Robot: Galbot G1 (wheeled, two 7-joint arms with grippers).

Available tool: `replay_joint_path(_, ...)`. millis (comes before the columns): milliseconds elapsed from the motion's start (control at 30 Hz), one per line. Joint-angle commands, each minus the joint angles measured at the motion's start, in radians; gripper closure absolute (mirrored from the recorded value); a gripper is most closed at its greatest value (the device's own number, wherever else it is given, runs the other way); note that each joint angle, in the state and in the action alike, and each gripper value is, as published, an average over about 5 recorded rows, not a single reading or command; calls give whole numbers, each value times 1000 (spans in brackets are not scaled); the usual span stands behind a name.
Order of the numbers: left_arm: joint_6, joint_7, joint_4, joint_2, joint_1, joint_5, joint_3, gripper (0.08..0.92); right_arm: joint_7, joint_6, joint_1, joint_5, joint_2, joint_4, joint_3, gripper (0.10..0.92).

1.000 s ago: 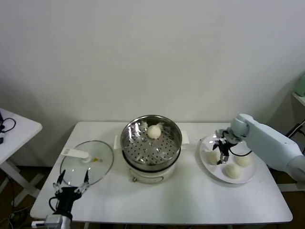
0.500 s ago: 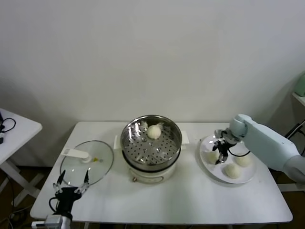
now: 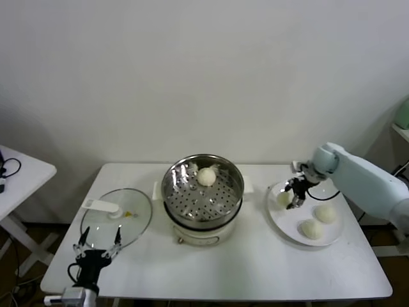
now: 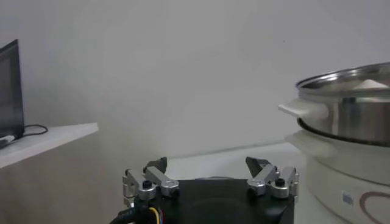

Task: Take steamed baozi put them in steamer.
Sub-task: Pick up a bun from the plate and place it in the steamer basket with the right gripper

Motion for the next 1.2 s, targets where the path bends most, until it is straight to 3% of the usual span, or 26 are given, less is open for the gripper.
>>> replay_joint_path(33,8,1,-11,0,-8,4,8,177,6,-70,374,412,14,58,-302,338)
replay_joint_path(400,11,1,-22,1,-6,12,17,177,9,-96,569,625,174,153,-450,338)
replay_joint_path(800,25,-2,-42,5,-1,8,9,177,47,-125,461,631,450,140,-423,338)
replay_joint_path(1200,27,-6,-47,-1,7,14,14,177,61,-129,333,575,560,58,-399,340)
